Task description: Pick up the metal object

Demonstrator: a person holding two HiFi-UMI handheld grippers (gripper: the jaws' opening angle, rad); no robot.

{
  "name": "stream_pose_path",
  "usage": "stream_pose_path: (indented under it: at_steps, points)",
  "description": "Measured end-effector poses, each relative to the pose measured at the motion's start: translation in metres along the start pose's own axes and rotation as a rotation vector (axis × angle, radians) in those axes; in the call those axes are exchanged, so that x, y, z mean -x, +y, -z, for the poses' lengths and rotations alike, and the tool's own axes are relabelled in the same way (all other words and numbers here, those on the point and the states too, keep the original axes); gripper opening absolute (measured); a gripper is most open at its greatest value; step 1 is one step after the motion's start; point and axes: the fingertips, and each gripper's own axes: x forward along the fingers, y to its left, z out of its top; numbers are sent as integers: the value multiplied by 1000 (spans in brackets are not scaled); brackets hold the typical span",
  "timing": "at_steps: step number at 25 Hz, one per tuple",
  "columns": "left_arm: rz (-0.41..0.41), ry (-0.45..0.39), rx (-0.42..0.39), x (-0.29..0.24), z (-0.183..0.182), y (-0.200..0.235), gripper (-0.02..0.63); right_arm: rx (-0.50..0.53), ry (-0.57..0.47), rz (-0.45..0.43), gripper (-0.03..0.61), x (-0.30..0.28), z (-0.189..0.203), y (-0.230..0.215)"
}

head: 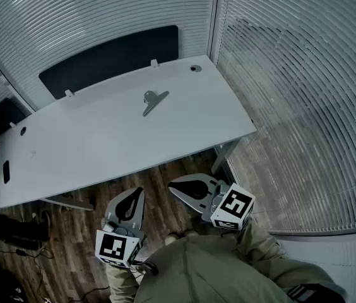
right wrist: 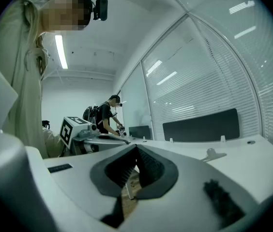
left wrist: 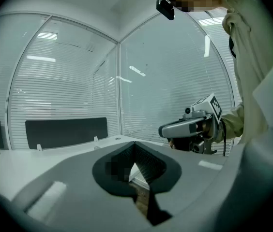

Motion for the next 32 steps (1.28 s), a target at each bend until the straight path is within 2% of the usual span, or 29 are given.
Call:
stream_pose_path:
  at_steps: [3, 8, 12, 17, 22, 25, 32]
  points:
    - [-2, 3, 2, -9, -1, -5, 6, -24, -14, 16, 2, 9, -1, -12]
    - [15, 12, -4, -28, -1, -9, 5, 40, 28, 48, 2, 15, 0, -28]
    - [17, 1, -7, -43, 0, -3, 6, 36, 12, 66, 2, 15, -2, -40]
    - [36, -45, -42, -76, -4, 22, 6, 49, 22, 82, 2, 3, 0, -71]
    - [79, -13, -21, -112, -7, 50, 6, 35, 35, 99, 2, -18, -6, -109]
    - [111, -29, -42, -137, -17, 74, 6, 24, 37, 129, 2, -34, -14, -138]
    - [138, -15, -28, -184, -16, 134, 6, 6, 50, 163, 2, -80, -17, -197]
